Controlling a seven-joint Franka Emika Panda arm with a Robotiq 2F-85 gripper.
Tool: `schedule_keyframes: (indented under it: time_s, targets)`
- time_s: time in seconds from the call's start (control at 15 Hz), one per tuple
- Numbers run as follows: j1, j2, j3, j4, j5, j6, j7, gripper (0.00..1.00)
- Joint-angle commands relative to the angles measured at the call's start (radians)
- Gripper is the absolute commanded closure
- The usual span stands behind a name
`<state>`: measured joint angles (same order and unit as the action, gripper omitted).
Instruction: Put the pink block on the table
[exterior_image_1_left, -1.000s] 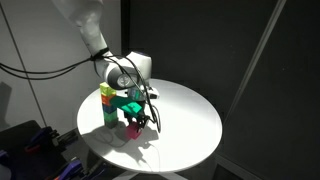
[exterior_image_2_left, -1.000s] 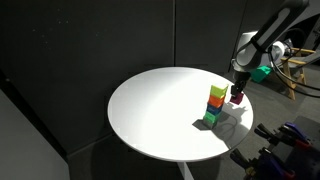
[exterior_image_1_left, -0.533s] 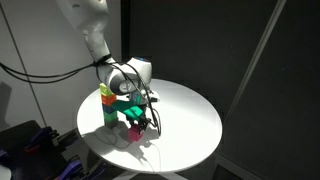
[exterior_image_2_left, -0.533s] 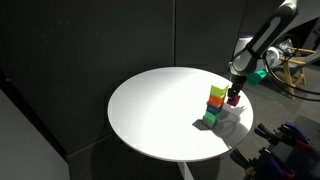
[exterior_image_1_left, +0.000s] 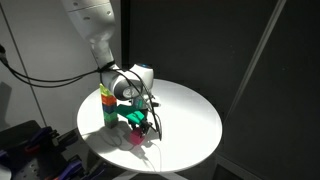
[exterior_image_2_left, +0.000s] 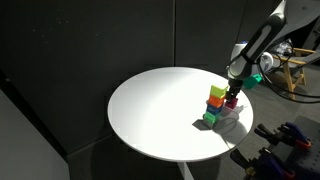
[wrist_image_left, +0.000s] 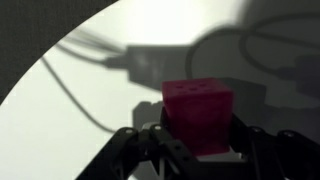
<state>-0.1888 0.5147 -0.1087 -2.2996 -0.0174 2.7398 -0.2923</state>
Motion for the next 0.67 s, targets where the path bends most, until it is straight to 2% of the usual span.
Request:
schedule_keyframes:
  time_s: [0.0, 0.4, 0.47, 0.53, 0.6]
  targets:
    - [-0.002, 0.042, -0.002, 0.041, -0.023, 0.007, 0.043, 0.72]
    - [0.0, 0.077, -0.004, 0.065, -0.025, 0.007, 0.061, 0.72]
    - [0.0, 0.078, -0.005, 0.067, -0.026, 0.006, 0.063, 0.62]
    - [-0.001, 0.077, -0.004, 0.068, -0.025, 0.002, 0.064, 0.23]
    - [-0.002, 0.076, -0.003, 0.066, -0.025, 0.001, 0.063, 0.23]
